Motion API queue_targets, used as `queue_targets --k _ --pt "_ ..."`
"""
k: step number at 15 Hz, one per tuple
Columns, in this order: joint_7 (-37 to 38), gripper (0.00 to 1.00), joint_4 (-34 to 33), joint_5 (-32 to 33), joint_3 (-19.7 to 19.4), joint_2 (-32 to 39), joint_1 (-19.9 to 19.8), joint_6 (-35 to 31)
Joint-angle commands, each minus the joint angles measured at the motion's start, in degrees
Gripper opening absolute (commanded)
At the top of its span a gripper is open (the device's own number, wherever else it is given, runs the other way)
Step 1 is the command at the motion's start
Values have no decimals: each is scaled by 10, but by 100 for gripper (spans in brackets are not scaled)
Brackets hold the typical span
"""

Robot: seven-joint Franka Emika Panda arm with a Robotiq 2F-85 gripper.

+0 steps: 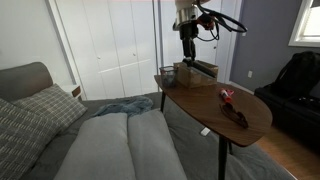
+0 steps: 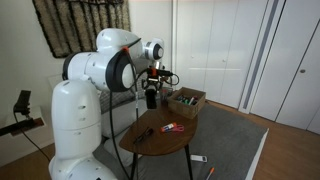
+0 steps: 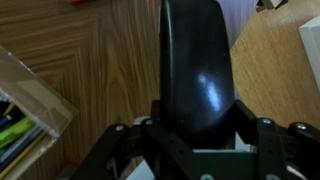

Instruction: Move the black and white object to the table

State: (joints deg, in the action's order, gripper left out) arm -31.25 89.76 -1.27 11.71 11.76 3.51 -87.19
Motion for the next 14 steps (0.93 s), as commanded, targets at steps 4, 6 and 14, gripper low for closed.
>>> queue_targets --k 4,6,14 --pt "128 45 82 83 -22 1 31 -43" --pt "138 45 88 103 -26 16 30 -69" --pt "136 45 56 134 -33 98 32 -100"
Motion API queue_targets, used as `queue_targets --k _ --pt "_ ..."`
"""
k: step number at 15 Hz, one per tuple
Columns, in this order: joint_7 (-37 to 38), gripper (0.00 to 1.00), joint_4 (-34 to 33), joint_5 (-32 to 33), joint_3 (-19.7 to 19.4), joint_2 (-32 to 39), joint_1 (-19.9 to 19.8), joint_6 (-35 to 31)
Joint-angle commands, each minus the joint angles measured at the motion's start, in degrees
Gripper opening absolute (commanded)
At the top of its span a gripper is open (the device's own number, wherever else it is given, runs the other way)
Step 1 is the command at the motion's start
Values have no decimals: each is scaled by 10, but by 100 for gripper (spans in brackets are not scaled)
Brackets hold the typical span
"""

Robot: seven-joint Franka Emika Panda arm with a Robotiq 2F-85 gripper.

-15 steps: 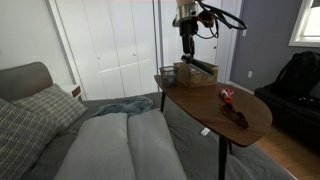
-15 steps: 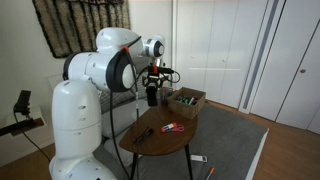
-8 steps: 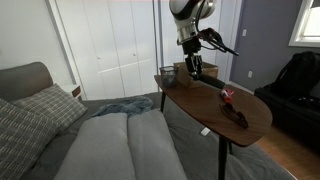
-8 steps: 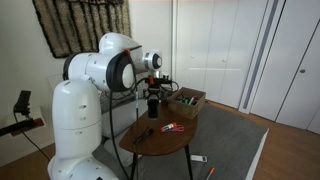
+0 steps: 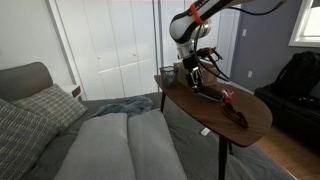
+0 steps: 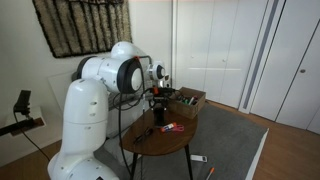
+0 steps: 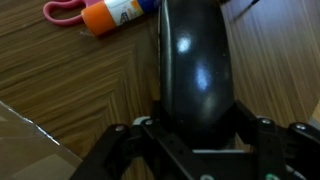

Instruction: Move the black and white object to the table

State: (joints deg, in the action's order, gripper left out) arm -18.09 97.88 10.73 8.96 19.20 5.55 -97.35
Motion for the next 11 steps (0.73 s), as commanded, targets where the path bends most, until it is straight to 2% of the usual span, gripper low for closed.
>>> queue_targets --k 1,2,3,5,10,11 --pt "4 92 -29 10 -4 27 12 0" --pt "5 93 -32 5 -3 22 13 0" --pt "7 99 -33 3 -2 11 14 1" --pt "13 100 -30 12 -3 -31 18 7" --pt "-25 100 27 -17 2 -185 9 -67" --pt "-10 100 -29 -4 -2 -113 15 -32"
